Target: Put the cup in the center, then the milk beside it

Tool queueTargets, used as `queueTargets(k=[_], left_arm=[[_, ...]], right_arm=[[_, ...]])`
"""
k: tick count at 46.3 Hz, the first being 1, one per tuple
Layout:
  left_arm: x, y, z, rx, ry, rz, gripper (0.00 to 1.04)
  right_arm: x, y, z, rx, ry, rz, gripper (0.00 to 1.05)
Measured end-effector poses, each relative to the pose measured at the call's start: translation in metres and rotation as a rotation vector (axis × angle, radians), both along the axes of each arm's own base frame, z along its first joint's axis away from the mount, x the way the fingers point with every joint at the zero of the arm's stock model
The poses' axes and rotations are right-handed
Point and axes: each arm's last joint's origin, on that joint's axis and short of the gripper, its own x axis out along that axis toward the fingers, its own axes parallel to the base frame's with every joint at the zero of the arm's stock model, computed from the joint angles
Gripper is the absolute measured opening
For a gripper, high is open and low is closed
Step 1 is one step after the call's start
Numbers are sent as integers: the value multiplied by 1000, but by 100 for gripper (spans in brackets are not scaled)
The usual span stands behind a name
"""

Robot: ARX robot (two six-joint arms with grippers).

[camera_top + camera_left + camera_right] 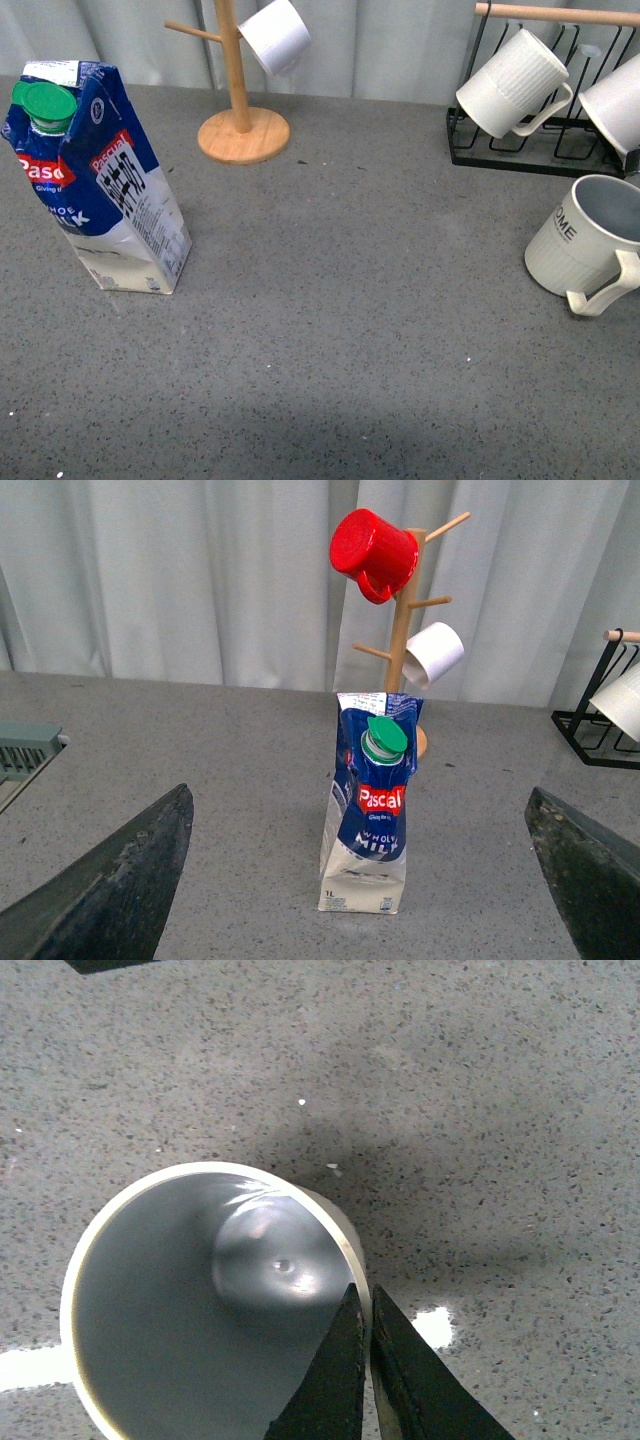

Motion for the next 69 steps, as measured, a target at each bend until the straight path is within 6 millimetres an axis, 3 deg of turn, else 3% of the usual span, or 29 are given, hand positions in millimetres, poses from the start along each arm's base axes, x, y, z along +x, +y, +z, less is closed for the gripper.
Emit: queueTargets(k=[17,24,32,45,64,69], left_arm=[[0,0,0,0,0,0,98],[0,0,0,0,0,0,98],[0,0,0,0,0,0,98],[0,0,0,0,0,0,98],[0,0,0,0,0,0,98],[0,0,0,0,0,0,98]], right_arm=[[5,49,22,72,-39,105,1],[4,87,17,81,-18,206,1],[5,114,7,87,15,274,1],[6,132,6,101,20,294,1],[8,137,0,119,11,298,1],[10,139,2,140,-12,305,13]])
